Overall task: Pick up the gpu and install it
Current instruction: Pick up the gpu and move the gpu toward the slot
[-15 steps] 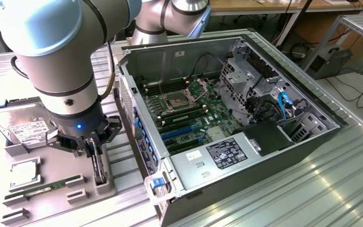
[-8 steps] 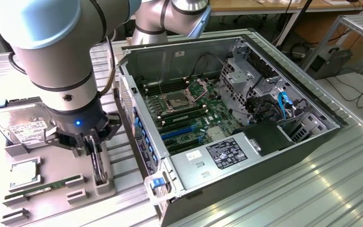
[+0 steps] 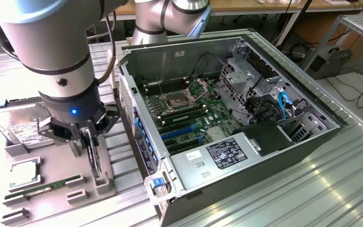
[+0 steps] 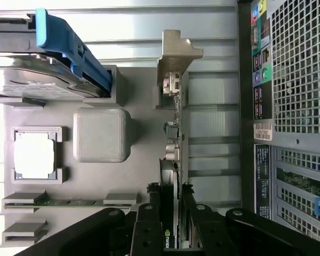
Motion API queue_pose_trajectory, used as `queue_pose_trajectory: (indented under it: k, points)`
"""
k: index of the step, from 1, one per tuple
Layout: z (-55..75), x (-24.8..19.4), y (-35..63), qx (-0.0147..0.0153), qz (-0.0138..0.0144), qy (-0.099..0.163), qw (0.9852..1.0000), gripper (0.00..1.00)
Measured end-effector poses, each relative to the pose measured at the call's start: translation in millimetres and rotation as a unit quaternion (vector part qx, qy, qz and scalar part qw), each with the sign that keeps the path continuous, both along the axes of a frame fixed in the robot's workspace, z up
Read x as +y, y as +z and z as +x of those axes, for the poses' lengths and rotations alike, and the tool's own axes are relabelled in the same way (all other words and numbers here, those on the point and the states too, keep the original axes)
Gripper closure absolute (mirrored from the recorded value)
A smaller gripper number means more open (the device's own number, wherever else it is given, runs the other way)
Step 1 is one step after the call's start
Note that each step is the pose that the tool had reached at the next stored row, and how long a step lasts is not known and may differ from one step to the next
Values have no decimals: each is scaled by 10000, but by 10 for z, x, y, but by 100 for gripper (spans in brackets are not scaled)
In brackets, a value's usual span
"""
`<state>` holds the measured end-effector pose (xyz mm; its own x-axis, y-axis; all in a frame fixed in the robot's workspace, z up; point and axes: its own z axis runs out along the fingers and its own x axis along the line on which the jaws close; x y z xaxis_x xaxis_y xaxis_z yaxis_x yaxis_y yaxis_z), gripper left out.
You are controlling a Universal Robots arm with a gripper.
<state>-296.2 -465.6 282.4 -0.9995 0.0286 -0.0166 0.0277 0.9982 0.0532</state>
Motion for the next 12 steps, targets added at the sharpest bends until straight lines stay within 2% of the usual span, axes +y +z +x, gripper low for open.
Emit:
queue_pose_trajectory:
  k: [10,12]
  points:
    - [29,-43,447,0,57,2,10000,74]
    - [54,-66,595,0,70,2,10000,74]
